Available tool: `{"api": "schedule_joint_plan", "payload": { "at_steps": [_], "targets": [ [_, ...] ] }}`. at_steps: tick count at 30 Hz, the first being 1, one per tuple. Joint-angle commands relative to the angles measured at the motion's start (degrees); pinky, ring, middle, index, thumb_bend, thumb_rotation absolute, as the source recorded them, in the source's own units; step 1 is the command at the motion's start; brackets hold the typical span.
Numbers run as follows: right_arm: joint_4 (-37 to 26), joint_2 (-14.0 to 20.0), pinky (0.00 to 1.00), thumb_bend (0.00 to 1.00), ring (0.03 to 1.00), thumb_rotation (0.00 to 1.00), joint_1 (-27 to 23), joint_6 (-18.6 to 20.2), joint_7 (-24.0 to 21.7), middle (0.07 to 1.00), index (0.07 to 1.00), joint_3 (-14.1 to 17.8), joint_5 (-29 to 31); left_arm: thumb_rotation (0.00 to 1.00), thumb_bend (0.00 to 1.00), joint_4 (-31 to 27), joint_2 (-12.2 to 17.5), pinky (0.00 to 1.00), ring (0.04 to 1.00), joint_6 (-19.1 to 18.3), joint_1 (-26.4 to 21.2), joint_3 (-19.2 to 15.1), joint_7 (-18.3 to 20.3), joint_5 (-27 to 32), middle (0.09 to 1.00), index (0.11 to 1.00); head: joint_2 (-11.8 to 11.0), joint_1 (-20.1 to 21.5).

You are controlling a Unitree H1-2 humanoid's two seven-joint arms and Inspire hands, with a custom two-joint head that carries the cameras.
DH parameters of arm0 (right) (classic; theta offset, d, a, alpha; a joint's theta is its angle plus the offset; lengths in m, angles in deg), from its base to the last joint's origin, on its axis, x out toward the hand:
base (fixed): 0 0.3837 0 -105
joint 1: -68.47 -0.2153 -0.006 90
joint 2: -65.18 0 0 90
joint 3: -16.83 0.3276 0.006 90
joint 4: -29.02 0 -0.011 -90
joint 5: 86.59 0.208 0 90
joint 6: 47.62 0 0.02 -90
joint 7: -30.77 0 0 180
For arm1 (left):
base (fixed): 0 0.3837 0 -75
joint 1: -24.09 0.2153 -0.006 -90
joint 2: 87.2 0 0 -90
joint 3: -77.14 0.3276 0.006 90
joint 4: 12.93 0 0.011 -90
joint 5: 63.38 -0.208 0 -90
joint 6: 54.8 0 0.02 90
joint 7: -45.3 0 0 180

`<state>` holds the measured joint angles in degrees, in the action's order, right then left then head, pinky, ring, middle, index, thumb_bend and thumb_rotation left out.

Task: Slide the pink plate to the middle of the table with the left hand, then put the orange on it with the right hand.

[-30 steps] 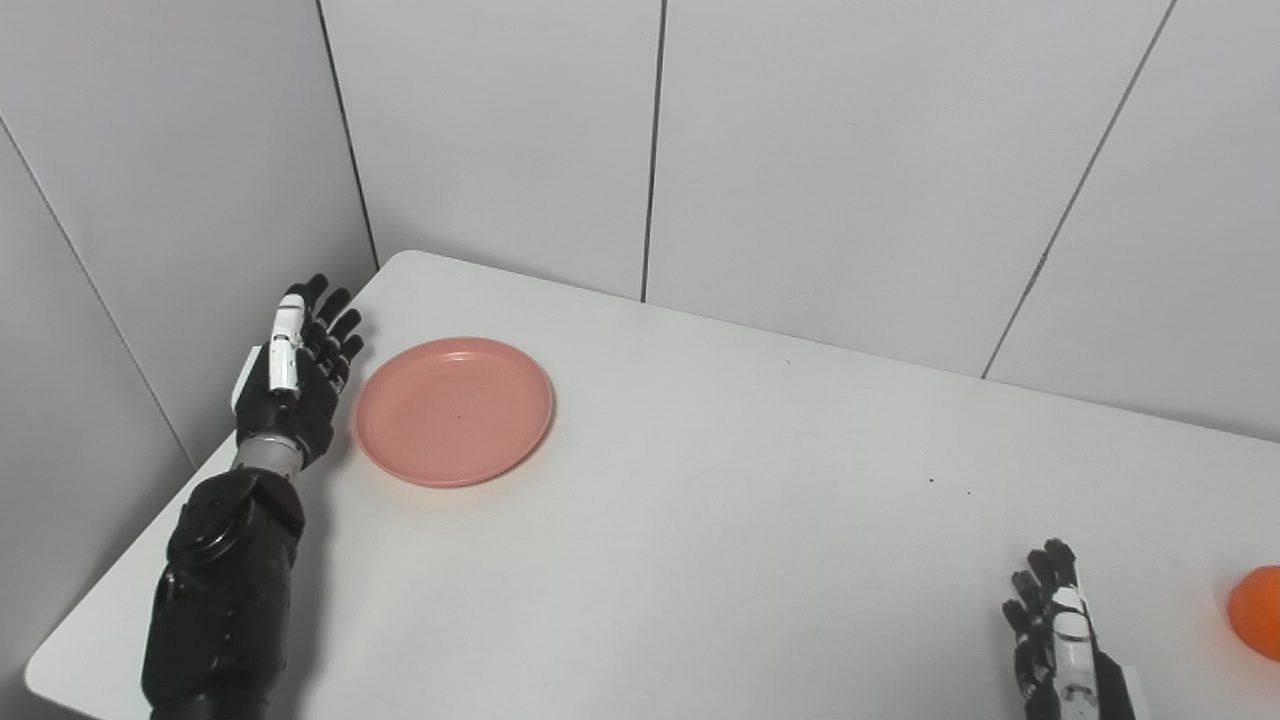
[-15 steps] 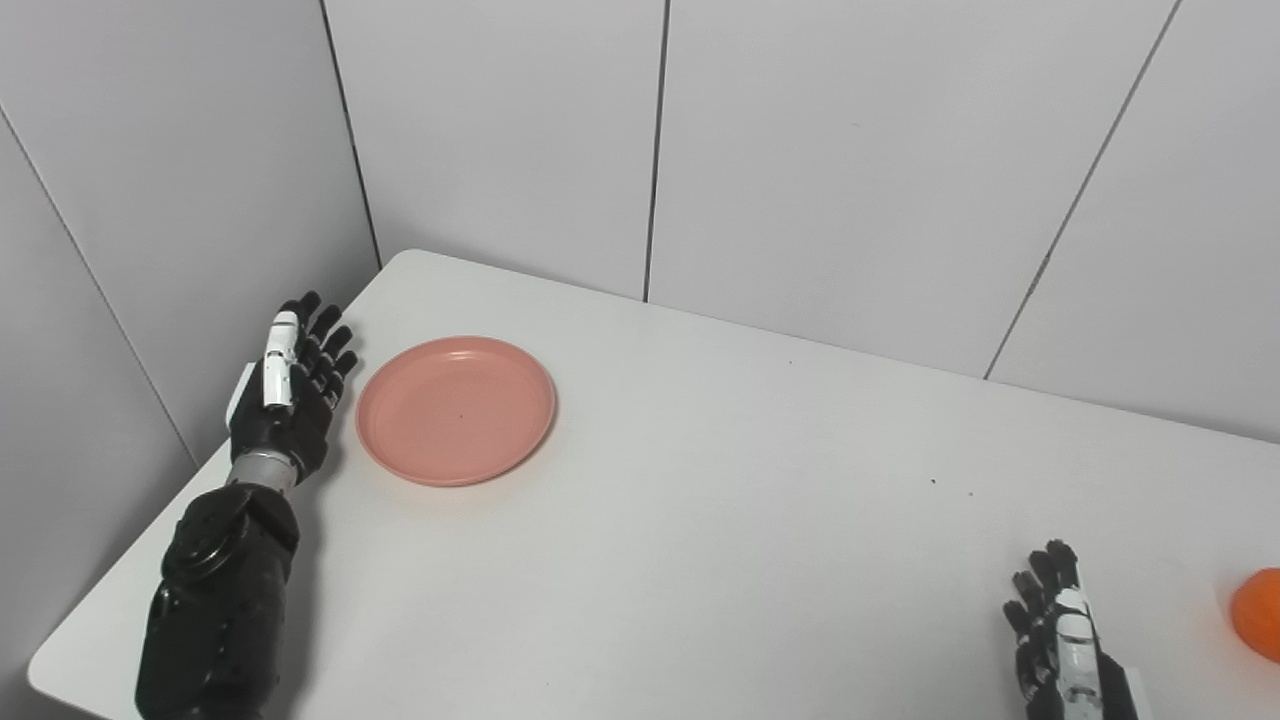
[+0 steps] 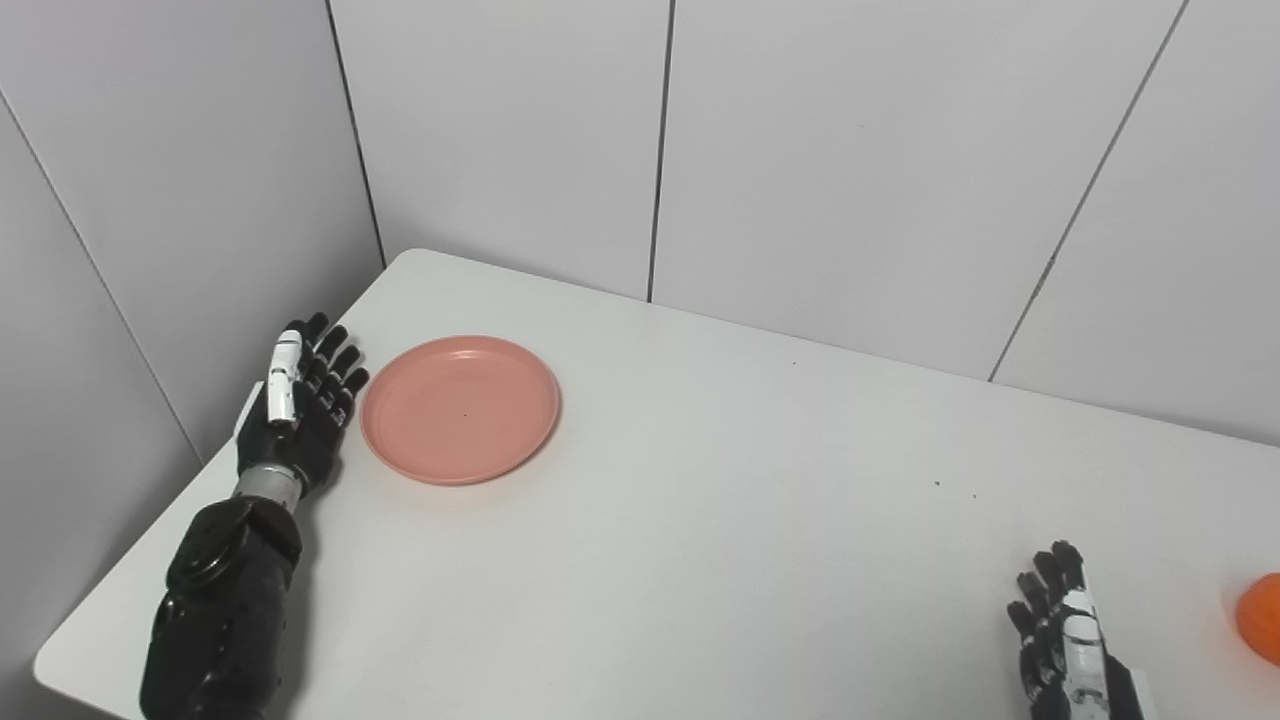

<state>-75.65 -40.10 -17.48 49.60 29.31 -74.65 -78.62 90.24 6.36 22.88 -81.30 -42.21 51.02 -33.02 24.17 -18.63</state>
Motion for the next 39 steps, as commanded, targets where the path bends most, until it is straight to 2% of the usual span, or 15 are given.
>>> {"api": "schedule_joint_plan", "payload": {
  "at_steps": [1,12,17,21,26,32,35,39],
  "targets": [
    [-1.82,0.05,1.00,0.11,1.000,1.00,-1.22,-0.04,-0.29,1.000,1.000,0.26,0.12,1.00,0.30,0.38,1.70,1.00,0.998,1.73,-1.36,0.08,1.59,0.73,0.997,0.980,0.03,-0.02],
    [-2.08,-0.04,1.00,0.11,1.000,1.00,-1.18,0.26,-0.29,1.000,1.000,0.27,0.09,1.00,0.30,2.68,0.99,1.00,0.997,2.55,-1.50,1.63,2.00,0.36,1.000,1.000,0.07,0.03],
    [-2.04,0.10,1.00,0.11,1.000,1.00,-1.25,0.04,-0.40,1.000,1.000,0.18,-0.20,1.00,0.35,3.26,0.80,1.00,0.999,3.08,-1.57,2.63,2.15,-0.02,1.000,0.996,0.20,0.10],
    [-2.12,0.08,1.00,0.11,1.000,1.00,-1.15,0.01,-0.40,1.000,1.000,0.13,-0.31,1.00,0.35,4.04,0.89,1.00,0.997,3.43,-1.68,3.64,2.33,-0.24,0.996,0.983,0.28,0.15],
    [-2.10,0.03,1.00,0.11,1.000,1.00,-1.11,-0.32,-0.44,1.000,1.000,0.04,-0.44,1.00,0.37,4.26,0.59,1.00,0.980,2.46,-2.10,4.43,1.71,0.06,0.984,0.974,0.25,0.27],
    [-2.62,-0.30,1.00,0.11,1.000,1.00,-1.00,0.29,-0.16,1.000,1.000,0.04,-0.59,1.00,0.35,6.19,0.68,0.99,0.962,3.20,-2.24,6.02,4.18,0.49,0.967,0.958,0.38,0.42],
    [-2.71,-0.33,1.00,0.12,1.000,1.00,-1.01,0.49,-0.16,1.000,1.000,0.06,-0.60,1.00,0.35,4.79,-0.17,0.96,0.942,2.65,-2.14,6.66,3.06,-0.12,0.947,0.943,0.44,0.47],
    [-2.61,-0.40,1.00,0.11,1.000,1.00,-1.02,-0.01,-0.18,1.000,1.000,0.00,-0.85,1.00,0.35,3.29,-0.74,0.98,0.952,2.18,-1.83,7.42,2.96,0.06,0.958,0.949,0.49,0.58]
  ]
}}
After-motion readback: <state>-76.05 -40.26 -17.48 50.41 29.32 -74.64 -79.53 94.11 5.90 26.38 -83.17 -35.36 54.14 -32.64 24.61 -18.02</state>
